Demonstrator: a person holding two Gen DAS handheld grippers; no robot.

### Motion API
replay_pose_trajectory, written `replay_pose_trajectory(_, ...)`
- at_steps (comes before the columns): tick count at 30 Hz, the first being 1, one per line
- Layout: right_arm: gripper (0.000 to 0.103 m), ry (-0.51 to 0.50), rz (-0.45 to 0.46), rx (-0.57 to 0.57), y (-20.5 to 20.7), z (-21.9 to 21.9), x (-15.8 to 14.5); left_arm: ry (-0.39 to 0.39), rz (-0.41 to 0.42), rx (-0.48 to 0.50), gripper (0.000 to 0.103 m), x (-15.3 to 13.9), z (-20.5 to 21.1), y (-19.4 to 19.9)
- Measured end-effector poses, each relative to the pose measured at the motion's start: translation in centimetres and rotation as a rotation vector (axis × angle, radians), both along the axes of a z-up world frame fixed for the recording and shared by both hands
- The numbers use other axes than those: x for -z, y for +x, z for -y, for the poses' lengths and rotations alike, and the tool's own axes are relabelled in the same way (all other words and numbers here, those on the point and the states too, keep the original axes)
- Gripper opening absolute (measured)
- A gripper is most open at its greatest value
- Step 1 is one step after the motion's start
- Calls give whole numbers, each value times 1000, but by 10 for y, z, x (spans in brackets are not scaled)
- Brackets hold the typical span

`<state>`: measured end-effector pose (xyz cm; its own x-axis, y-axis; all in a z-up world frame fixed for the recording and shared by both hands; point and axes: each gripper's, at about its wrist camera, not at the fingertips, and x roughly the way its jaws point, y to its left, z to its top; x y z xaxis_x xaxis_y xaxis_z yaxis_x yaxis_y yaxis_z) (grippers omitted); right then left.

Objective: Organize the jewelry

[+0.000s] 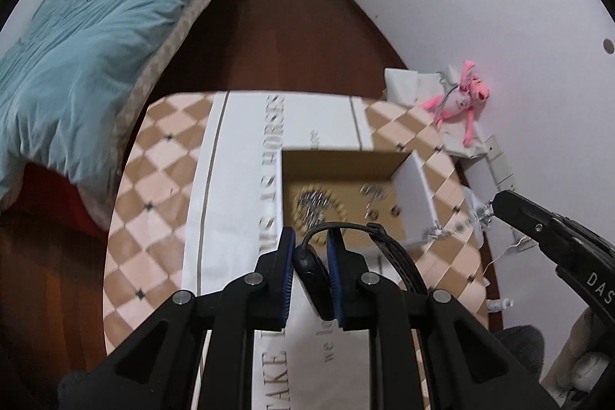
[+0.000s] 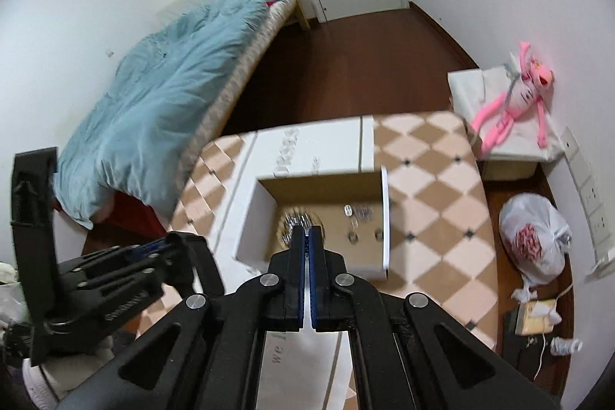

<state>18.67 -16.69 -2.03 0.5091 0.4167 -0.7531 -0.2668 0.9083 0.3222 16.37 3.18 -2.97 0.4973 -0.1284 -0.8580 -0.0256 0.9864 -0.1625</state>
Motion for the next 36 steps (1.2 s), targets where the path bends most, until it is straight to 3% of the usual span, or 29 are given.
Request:
replay_pose_trajectory(5,1,-33,-25,-22,33,-8,-3,-2,-17,35,14,-1,4,33)
replay_pose_trajectory(17,2,-66,-267,-63,90,-19,71,-6,-205,93,20,50,18,93)
replay_pose_trajectory(19,3,-70,-284,-58,91,-17,76,-1,-198,89,37,51,18,95)
replay_pose_trajectory(21,5,-72,-286,-56,92,-14,78,4,-202,74,83,51,16,97)
replay_pose_trajectory(23,13,-81,-284,-51,92,-12,77,4,-196,56,93,49,12,99)
replay_pose_trajectory(27,65,-127,-263,-37,89,-10,73,29,-180,18,93,43,5,95)
replay_pose_trajectory(32,101,-288,-220,31,78,-10,75,101,-120,-40,95,39,-5,78)
replay_pose_trajectory(36,102,-369,-218,59,68,-14,88,162,-104,-86,98,47,-12,61)
